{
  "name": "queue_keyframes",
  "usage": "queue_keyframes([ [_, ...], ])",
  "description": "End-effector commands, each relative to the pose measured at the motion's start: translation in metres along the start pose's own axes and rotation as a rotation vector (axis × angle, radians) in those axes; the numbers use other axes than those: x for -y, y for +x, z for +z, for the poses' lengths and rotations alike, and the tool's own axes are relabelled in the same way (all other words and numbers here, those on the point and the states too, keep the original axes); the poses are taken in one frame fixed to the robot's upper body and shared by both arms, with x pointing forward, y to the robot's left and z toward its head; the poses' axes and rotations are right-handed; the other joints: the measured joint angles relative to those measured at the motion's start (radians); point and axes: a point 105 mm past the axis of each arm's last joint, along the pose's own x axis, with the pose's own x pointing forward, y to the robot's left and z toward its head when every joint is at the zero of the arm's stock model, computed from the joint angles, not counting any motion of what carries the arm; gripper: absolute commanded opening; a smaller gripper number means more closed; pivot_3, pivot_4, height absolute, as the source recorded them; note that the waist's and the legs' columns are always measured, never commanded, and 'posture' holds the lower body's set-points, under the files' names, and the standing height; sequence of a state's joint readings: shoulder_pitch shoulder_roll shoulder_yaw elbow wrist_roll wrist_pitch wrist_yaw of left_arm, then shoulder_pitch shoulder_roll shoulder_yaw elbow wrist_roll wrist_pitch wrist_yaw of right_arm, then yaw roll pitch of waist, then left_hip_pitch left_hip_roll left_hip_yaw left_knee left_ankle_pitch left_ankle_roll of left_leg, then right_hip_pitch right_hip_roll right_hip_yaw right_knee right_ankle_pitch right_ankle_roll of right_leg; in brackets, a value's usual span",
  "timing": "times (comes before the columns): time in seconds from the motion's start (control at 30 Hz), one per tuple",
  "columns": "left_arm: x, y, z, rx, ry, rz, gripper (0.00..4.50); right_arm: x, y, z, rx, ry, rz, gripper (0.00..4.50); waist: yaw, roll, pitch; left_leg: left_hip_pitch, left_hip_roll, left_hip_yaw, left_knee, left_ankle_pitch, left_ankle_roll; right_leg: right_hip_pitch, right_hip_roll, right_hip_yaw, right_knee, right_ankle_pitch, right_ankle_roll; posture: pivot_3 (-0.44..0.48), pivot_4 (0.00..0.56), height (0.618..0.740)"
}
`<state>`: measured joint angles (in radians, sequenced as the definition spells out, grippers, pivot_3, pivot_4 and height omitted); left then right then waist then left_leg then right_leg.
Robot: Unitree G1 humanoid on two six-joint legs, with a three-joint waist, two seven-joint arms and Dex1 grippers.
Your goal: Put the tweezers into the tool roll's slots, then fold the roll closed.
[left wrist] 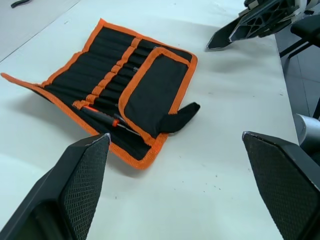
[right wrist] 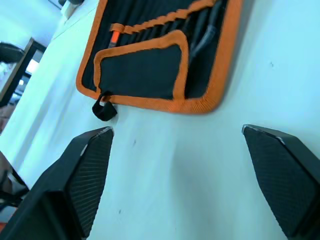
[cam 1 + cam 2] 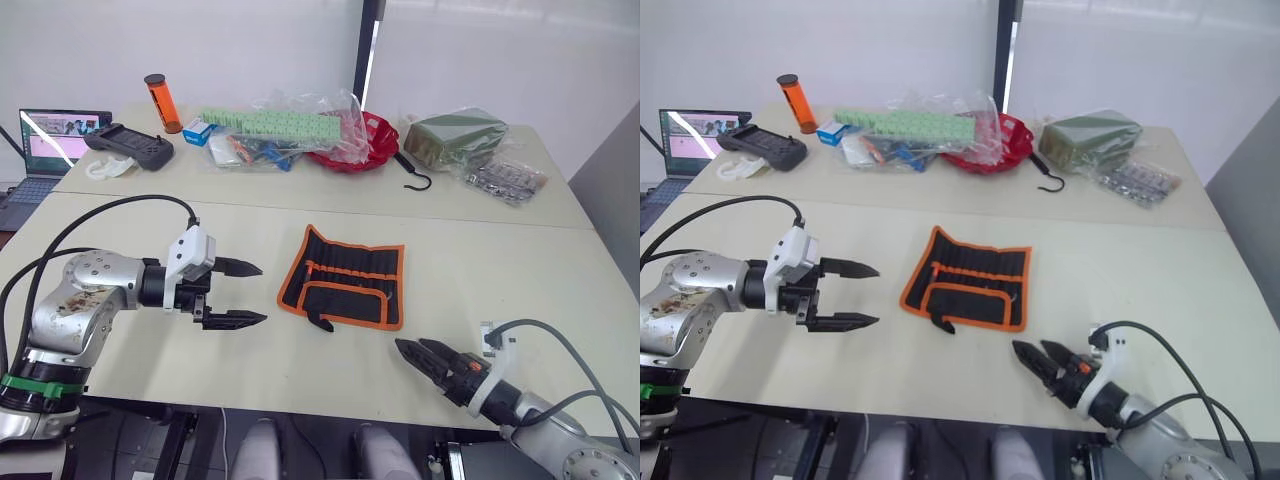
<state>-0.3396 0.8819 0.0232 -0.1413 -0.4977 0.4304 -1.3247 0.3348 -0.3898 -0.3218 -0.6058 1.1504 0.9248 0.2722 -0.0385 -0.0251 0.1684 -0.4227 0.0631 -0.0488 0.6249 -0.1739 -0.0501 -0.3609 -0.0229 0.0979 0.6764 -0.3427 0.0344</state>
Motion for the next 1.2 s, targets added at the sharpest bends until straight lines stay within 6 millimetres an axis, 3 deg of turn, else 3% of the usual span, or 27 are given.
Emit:
queue_keyframes([
  [0.03, 0.002, -0.007, 0.007, -0.001, 0.044, 0.029, 4.5, -0.003, 0.001, 0.002, 0.017, 0.08, 0.014, 4.46, -0.003, 0.0, 0.0, 0.0, 0.0, 0.0, 0.0, 0.0, 0.0, 0.0, 0.0, 0.0, 0.0, 0.0, 0.0, 0.0, 0.15, 0.738],
  [0.4, 0.009, -0.011, -0.006, -0.027, 0.037, 0.102, 4.5, -0.011, 0.028, 0.003, 0.0, 0.379, 0.015, 4.46, -0.009, 0.0, 0.0, -0.003, 0.002, 0.002, -0.001, 0.0, 0.0, -0.006, 0.002, 0.002, 0.002, 0.0, -0.001, 0.0, 0.15, 0.738],
  [0.73, 0.012, -0.012, -0.007, -0.031, 0.034, 0.125, 4.5, -0.014, 0.047, 0.003, -0.072, 0.399, 0.014, 4.46, -0.012, 0.0, 0.0, -0.003, 0.003, 0.003, -0.002, 0.0, 0.0, -0.007, 0.002, 0.003, 0.002, 0.0, -0.002, 0.0, 0.15, 0.738],
  [1.13, 0.01, -0.012, -0.007, -0.038, 0.047, 0.133, 4.5, -0.007, 0.056, 0.017, 0.024, 0.43, 0.022, 4.46, -0.01, -0.001, 0.0, -0.003, 0.003, 0.003, -0.002, 0.0, 0.0, -0.007, 0.003, 0.003, 0.002, 0.0, -0.002, 0.0, 0.15, 0.738],
  [1.2, 0.009, -0.013, -0.008, -0.041, 0.049, 0.137, 4.5, -0.004, 0.055, 0.019, 0.037, 0.431, 0.019, 3.93, -0.009, 0.0, 0.0, -0.003, 0.003, 0.003, -0.002, 0.0, 0.0, -0.007, 0.003, 0.003, 0.002, 0.0, -0.002, 0.0, 0.15, 0.738],
])
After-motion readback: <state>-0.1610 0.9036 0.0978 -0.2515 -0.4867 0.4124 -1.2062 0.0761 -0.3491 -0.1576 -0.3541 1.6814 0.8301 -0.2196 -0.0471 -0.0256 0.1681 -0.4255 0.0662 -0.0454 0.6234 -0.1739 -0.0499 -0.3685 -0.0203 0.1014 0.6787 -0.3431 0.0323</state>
